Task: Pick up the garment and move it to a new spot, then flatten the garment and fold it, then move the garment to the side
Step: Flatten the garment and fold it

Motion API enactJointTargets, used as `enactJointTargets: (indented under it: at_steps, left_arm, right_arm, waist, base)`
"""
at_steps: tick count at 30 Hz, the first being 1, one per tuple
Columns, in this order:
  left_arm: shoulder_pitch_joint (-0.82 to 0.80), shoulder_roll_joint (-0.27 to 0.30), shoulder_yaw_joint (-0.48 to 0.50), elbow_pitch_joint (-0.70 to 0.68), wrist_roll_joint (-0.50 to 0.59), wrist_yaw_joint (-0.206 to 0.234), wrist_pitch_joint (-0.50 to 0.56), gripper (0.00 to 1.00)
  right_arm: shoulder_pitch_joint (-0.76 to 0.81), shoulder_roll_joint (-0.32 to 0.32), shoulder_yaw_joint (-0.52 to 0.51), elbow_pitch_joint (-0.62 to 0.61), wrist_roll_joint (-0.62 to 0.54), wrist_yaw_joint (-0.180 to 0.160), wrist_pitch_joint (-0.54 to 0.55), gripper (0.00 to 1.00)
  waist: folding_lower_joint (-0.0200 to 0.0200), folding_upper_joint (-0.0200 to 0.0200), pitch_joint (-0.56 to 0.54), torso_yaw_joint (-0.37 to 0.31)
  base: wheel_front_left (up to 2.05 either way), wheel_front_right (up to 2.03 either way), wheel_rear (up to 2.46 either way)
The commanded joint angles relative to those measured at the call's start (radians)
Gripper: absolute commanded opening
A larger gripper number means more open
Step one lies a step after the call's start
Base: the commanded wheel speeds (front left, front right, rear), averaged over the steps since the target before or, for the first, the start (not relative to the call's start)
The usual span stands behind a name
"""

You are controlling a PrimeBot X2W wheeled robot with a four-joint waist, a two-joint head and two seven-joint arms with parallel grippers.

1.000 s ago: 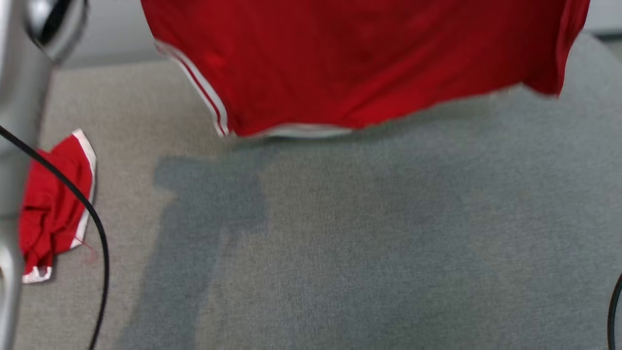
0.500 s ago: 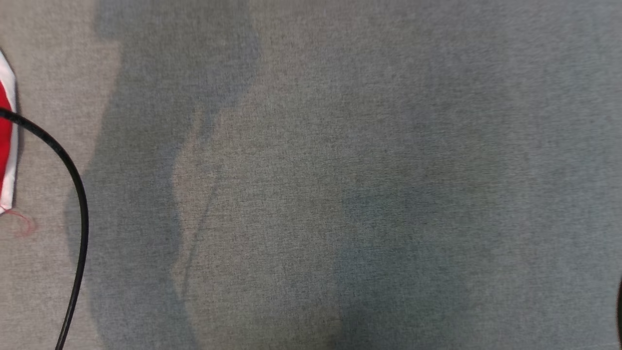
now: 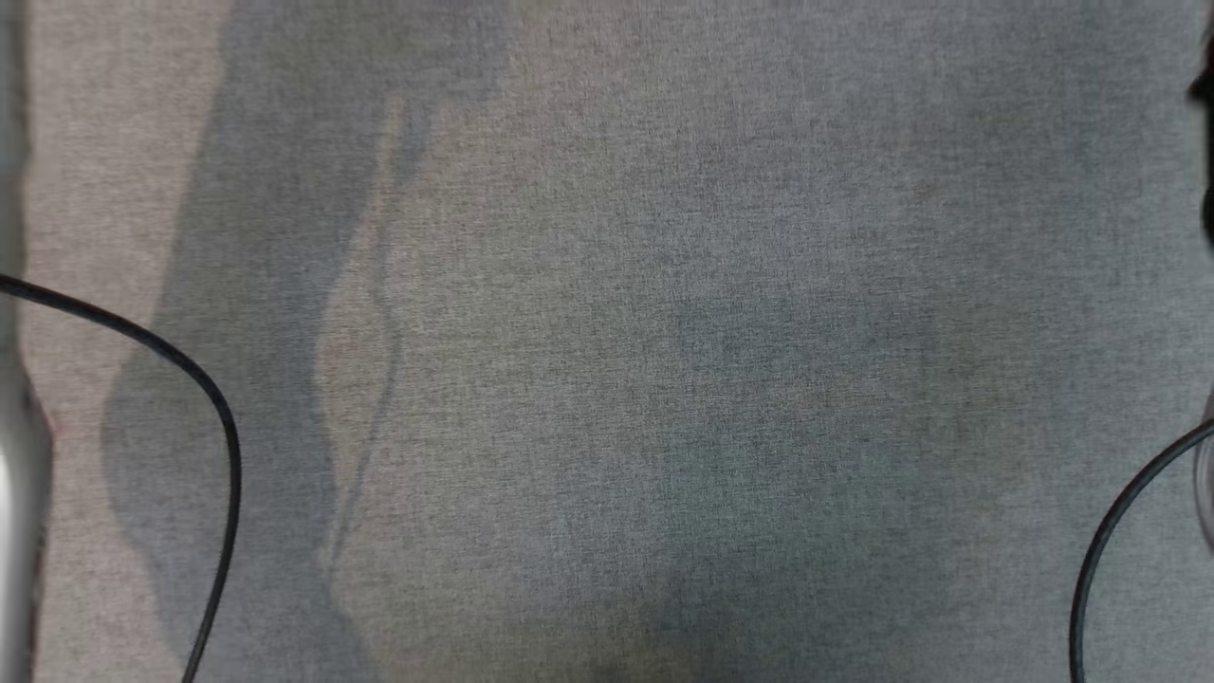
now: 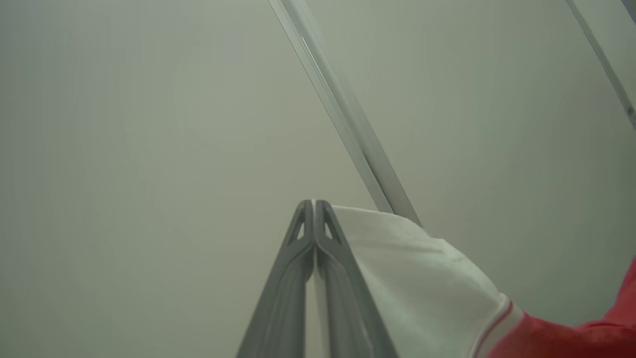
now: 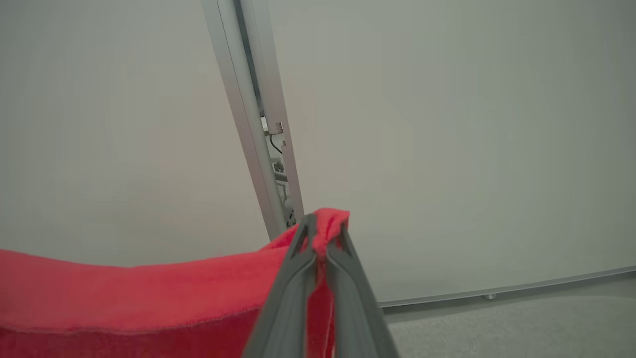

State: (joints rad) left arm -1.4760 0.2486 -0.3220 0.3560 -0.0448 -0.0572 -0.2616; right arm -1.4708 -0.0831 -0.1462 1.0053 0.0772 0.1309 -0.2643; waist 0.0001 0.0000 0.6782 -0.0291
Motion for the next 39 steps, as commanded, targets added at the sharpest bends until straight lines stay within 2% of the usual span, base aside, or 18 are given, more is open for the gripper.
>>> enactJointTargets:
  at_steps: [1, 7, 14, 21, 31, 39]
  left_arm:
    - [0.034, 0.006, -0.001, 0.009, 0.000, -0.009, -0.003, 0.00]
    - [0.190, 0.001, 0.000, 0.040, -0.018, -0.032, -0.003, 0.00]
    - [0.384, -0.002, -0.049, 0.073, -0.026, -0.061, -0.003, 0.00]
    - [0.558, 0.010, -0.150, 0.075, -0.016, -0.072, -0.003, 0.00]
    - [0.729, 0.063, -0.371, 0.082, -0.019, -0.073, -0.003, 0.00]
    - [0.840, 0.086, -0.415, 0.056, -0.030, -0.074, -0.003, 0.00]
  right_arm:
    - [0.027, -0.011, 0.013, 0.014, 0.016, 0.000, -0.002, 0.00]
    - [0.146, -0.044, 0.095, 0.081, 0.098, 0.000, -0.002, 0.00]
    - [0.298, -0.103, 0.209, 0.154, 0.201, 0.000, -0.002, 0.00]
    - [0.442, -0.159, 0.324, 0.186, 0.306, 0.000, -0.002, 0.00]
    - [0.618, -0.227, 0.464, 0.194, 0.443, 0.000, 0.035, 0.00]
    - [0.741, -0.243, 0.498, 0.176, 0.581, 0.000, 0.058, 0.00]
  waist:
    - [-0.0001, 0.0000, -0.018, 0.007]
    - [-0.0001, 0.0000, -0.099, 0.028]
    - [-0.0001, 0.0000, -0.214, 0.053]
    - [-0.0001, 0.0000, -0.311, 0.081]
    - [-0.0001, 0.0000, -0.426, 0.099]
    - [-0.0001, 0.0000, -0.498, 0.104]
  base:
    - [0.00, 0.00, 0.00]
    - [0.00, 0.00, 0.00]
    - [0.00, 0.00, 0.00]
    - [0.00, 0.00, 0.00]
    - [0.00, 0.00, 0.00]
    - [0.00, 0.00, 0.00]
